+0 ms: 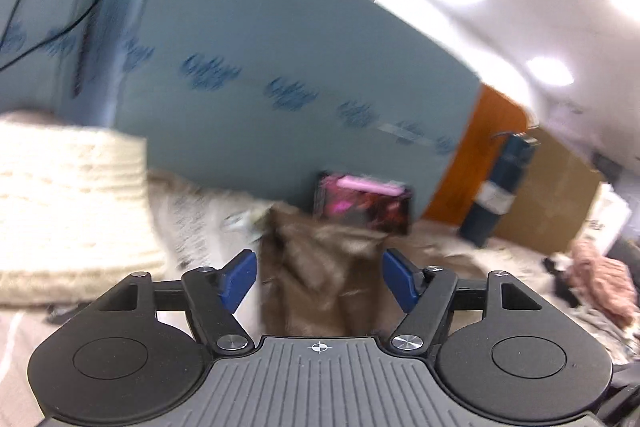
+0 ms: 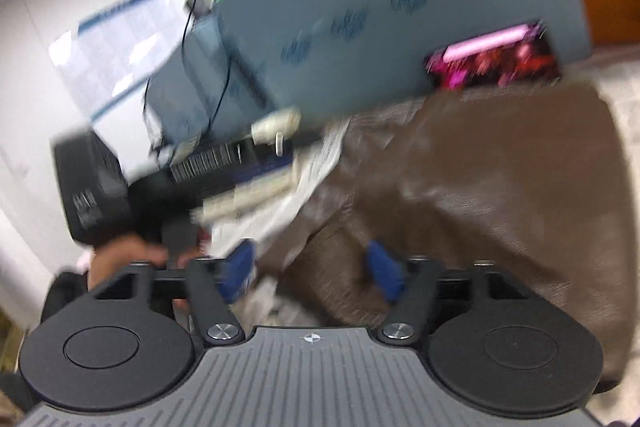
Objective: Fold clothes
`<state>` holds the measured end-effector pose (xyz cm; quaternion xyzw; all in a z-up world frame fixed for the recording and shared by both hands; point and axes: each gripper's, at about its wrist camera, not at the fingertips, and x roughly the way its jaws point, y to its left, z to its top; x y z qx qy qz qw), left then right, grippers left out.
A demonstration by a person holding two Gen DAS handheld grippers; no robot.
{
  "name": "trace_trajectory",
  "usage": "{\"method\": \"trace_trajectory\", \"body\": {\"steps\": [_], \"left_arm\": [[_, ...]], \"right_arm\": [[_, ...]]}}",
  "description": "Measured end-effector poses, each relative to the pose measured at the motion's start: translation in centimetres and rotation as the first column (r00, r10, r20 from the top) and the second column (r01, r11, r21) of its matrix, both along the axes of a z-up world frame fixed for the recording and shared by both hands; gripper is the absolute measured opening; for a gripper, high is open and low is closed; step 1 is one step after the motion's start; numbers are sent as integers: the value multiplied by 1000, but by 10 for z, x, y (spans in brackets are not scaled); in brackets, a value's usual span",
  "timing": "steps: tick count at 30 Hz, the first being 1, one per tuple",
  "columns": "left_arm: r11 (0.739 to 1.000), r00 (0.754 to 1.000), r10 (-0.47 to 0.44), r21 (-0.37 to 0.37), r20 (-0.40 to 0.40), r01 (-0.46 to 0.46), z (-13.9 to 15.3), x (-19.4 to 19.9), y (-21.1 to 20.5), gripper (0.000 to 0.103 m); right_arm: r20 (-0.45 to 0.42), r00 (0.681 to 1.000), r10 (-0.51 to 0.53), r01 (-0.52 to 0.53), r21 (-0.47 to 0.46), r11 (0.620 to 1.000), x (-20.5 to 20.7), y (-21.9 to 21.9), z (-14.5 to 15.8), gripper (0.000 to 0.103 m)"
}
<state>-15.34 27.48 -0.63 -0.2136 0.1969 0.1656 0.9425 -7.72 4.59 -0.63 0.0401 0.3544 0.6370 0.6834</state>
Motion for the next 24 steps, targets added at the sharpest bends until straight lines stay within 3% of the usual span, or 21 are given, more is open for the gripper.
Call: {"method": "trace_trajectory", "body": {"steps": [2,6,10,14,18,22,24], "left_arm": [[1000,1000,-3,-4,7,3,2,-2,-1,78],[1000,1000,-8,-12,21,9,5,-5,-2,78],[1000,999,-14,-20,35,14,9,-9,-4,78],[992,997,41,-120,65,-33,15,-35,-4,88],[968,996,50,-248,67,-32,10,-57,-17,90],[904,999,17,-428,37,1,-3,-60,-25,94],[883,1000,5,-468,0,-4,-10,-55,-27,94]], "right_arm": [[31,999,38,-37,-3,999,-6,4,-4,89],[58,996,67,-67,-14,998,-11,0,5,91],[43,997,62,-65,61,996,-2,-31,27,92],[99,992,-74,62,118,991,21,-60,46,98],[66,973,-220,214,93,972,58,-72,40,98],[-29,945,-326,327,40,944,94,-74,25,98],[-90,931,-355,357,11,934,109,-72,16,98]]}}
